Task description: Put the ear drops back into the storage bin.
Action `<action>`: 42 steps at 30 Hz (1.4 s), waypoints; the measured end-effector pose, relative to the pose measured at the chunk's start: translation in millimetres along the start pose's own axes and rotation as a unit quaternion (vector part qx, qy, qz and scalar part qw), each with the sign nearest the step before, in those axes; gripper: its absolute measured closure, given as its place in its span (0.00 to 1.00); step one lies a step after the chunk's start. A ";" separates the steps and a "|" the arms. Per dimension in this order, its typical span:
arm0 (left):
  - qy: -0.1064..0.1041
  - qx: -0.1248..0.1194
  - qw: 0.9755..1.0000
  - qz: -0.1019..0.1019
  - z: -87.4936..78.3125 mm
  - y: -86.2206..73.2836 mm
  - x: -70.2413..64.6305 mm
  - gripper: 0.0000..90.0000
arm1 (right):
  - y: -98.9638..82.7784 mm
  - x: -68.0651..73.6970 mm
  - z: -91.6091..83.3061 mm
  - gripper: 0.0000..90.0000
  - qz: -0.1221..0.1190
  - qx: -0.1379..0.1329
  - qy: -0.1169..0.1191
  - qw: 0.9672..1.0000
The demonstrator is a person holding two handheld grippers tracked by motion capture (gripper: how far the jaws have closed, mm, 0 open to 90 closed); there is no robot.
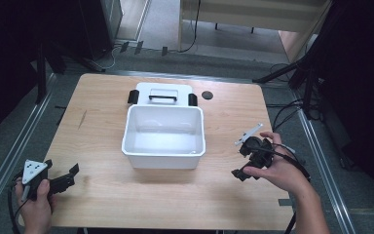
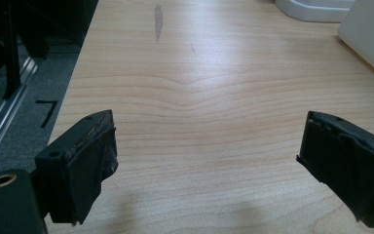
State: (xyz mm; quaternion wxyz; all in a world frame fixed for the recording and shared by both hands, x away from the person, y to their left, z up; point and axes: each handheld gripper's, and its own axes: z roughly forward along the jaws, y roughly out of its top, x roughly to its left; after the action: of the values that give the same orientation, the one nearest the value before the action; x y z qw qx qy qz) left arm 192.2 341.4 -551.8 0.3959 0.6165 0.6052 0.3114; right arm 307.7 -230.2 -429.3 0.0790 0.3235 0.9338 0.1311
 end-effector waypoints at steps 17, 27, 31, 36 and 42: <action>0.003 -0.001 1.000 0.001 -0.2 -0.1 -0.4 0.08 | -64.3 -1.7 21.7 0.00 0.047 -0.060 -0.010 0.997; 0.003 0.000 1.000 0.002 -0.7 -0.4 -0.6 0.08 | -109.8 -5.5 37.5 0.00 0.112 -0.146 -0.033 0.982; 0.003 0.001 1.000 0.004 -1.0 -0.3 -0.5 0.08 | -127.1 -5.4 42.3 0.00 0.144 -0.192 -0.033 0.970; 0.003 0.000 1.000 0.001 -1.0 -0.4 -0.7 0.08 | -146.5 1.5 50.1 0.00 0.156 -0.250 -0.019 0.955; -0.003 -0.002 1.000 -0.003 -1.1 -0.3 0.5 0.08 | -165.6 5.5 66.8 0.00 0.216 -0.301 -0.068 0.926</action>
State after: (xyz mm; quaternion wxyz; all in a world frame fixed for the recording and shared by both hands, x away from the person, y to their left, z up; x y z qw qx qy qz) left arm 191.2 342.0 -551.6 0.4001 0.6149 0.6050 0.3095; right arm 222.3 -339.0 -542.3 0.2055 0.4868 0.7501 0.3978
